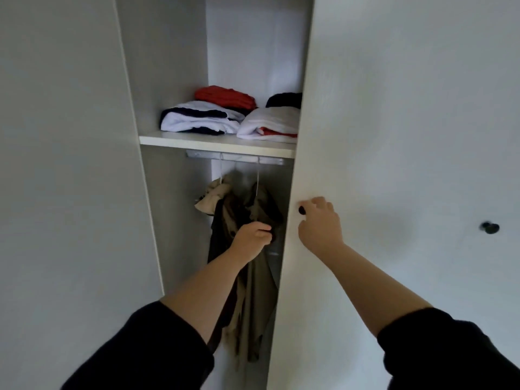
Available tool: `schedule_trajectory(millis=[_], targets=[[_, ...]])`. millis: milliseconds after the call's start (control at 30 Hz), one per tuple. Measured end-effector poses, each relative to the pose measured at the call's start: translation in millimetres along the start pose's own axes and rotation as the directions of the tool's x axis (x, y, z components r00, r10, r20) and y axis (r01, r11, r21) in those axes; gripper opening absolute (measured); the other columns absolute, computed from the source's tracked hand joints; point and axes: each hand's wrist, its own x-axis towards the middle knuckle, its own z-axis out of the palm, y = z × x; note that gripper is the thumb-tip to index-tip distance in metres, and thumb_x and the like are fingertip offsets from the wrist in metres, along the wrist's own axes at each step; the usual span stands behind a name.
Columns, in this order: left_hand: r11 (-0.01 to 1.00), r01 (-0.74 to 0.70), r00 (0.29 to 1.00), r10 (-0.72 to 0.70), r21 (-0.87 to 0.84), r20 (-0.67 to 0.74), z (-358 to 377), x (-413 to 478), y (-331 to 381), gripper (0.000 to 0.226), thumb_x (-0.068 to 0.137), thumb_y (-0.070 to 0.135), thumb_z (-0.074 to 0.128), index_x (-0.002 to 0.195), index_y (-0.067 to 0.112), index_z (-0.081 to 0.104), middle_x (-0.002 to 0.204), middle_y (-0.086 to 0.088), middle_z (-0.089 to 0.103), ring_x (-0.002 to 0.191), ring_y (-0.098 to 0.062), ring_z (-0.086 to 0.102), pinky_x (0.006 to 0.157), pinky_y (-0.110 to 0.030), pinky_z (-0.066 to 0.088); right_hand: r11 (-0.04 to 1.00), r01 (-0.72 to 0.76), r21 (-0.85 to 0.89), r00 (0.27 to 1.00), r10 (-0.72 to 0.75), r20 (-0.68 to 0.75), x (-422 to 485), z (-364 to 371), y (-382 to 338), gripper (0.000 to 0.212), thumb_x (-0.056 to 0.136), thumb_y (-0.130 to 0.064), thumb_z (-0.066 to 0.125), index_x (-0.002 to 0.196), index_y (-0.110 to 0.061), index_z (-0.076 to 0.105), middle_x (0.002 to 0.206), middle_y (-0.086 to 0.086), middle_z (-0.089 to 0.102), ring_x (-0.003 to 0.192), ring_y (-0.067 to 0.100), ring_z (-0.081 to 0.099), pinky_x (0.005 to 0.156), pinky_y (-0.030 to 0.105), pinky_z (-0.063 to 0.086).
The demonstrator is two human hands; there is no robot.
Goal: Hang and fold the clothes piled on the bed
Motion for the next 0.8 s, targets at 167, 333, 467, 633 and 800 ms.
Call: schedule_trajectory(millis=[167, 333, 467, 633, 800], targets=[[0.996, 0.067, 0.97, -0.078, -0.055, -0.229, -53, -95, 0, 0.022, 0.091, 0.002, 0.057, 0.111, 0.0, 0.064, 0.097, -0.012, 0.067, 0.079, -0.014, 0.064, 0.064, -0.015, 0.049, 0.978, 0.138, 0.154, 0.969, -0.165, 0.182, -36, 11, -54, 0.039, 0.088, -0.013, 0.054, 0.127, -0.013, 0.056, 0.143, 0.01, 0.035, 0.13, 0.03, 0.033, 0.105, 0.036, 0.035], [0.987, 0.132, 0.89, -0.157, -0.088, -0.427, -121, -223, -1, 0.021, 0.09, -0.013, 0.046, 0.098, -0.008, 0.064, 0.076, -0.011, 0.059, 0.056, -0.009, 0.06, 0.047, -0.01, 0.042, 0.885, 0.302, 0.355, 0.873, -0.406, 0.27, -84, 25, -145, 0.03, 0.088, -0.008, 0.053, 0.117, -0.008, 0.061, 0.127, 0.011, 0.047, 0.119, 0.028, 0.044, 0.101, 0.03, 0.035], [0.972, 0.229, 0.73, -0.143, 0.043, -0.668, -177, -302, -10, 0.031, 0.085, -0.01, 0.041, 0.077, 0.008, 0.065, 0.072, -0.015, 0.064, 0.061, -0.02, 0.062, 0.051, -0.019, 0.045, 0.807, 0.283, 0.517, 0.817, -0.486, 0.311, -125, 24, -219, 0.033, 0.089, -0.006, 0.054, 0.122, -0.006, 0.061, 0.132, 0.012, 0.049, 0.12, 0.026, 0.049, 0.102, 0.03, 0.037], [0.899, 0.347, 0.413, 0.109, 0.267, -0.904, -237, -350, -27, 0.024, 0.084, 0.003, 0.047, 0.097, 0.015, 0.063, 0.094, -0.002, 0.063, 0.083, -0.023, 0.06, 0.07, -0.025, 0.041, 0.72, 0.225, 0.657, 0.803, -0.519, 0.294, -158, 21, -288, 0.033, 0.088, -0.005, 0.054, 0.119, -0.01, 0.062, 0.133, 0.008, 0.049, 0.119, 0.022, 0.051, 0.094, 0.019, 0.036], [0.983, -0.017, 0.648, -0.128, -0.182, -0.751, -273, -340, -22, 0.055, 0.084, -0.027, 0.033, 0.135, -0.007, 0.038, 0.131, -0.033, 0.048, 0.094, -0.015, 0.059, 0.079, -0.025, 0.047, 0.66, 0.137, 0.739, 0.821, -0.493, 0.289, -153, 9, -338, 0.037, 0.088, -0.004, 0.054, 0.124, -0.011, 0.059, 0.13, 0.007, 0.056, 0.119, 0.02, 0.053, 0.084, 0.017, 0.034]])
